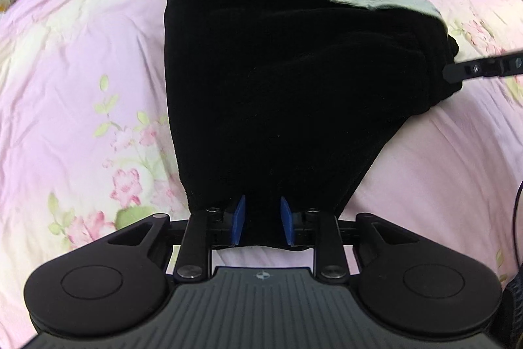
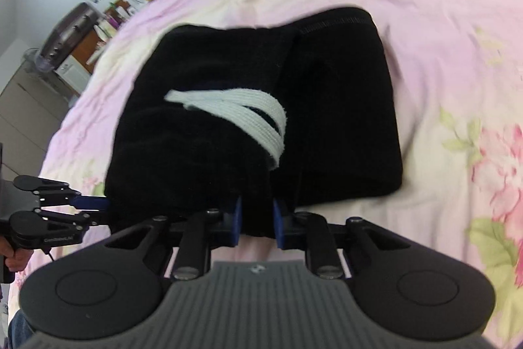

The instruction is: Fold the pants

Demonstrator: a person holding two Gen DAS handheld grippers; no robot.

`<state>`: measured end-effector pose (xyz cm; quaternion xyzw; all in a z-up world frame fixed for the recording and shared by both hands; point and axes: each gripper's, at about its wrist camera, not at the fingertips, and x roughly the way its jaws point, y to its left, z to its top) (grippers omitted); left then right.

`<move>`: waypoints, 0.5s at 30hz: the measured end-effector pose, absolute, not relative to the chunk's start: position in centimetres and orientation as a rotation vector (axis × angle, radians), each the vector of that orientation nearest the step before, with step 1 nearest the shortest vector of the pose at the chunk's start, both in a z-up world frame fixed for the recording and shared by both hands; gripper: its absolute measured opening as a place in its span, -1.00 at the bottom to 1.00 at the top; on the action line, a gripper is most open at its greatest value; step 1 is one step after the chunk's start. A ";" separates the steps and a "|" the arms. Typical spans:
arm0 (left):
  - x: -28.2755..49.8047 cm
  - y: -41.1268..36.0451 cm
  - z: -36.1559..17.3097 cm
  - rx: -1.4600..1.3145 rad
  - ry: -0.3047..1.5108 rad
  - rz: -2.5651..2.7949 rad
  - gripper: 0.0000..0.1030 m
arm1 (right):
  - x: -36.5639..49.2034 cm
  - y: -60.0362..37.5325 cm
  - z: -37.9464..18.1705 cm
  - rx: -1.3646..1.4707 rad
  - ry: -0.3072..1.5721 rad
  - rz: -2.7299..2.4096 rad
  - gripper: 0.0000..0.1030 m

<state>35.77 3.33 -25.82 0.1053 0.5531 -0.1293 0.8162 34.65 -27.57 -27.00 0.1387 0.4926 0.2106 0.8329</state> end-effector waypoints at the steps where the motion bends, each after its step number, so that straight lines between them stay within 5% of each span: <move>1: 35.8 3.3 -26.0 0.222 1.190 -0.280 -0.54 | 35.1 -27.5 -27.7 0.304 1.063 0.427 -0.74; 5: 35.2 3.3 -26.8 0.278 1.251 -0.265 -0.85 | 35.7 -26.8 -29.4 0.301 1.098 0.389 -0.74; 12: 34.5 5.7 -23.3 0.187 1.179 -0.227 -0.81 | 35.1 -26.9 -26.8 0.201 1.133 0.381 -0.58; 14: 34.7 6.1 -21.8 0.153 1.144 -0.223 -0.78 | 34.9 -27.4 -25.4 0.225 1.100 0.398 -0.29; 15: 35.1 6.3 -21.1 0.138 1.126 -0.218 -0.71 | 35.0 -27.8 -24.6 0.255 1.081 0.410 0.02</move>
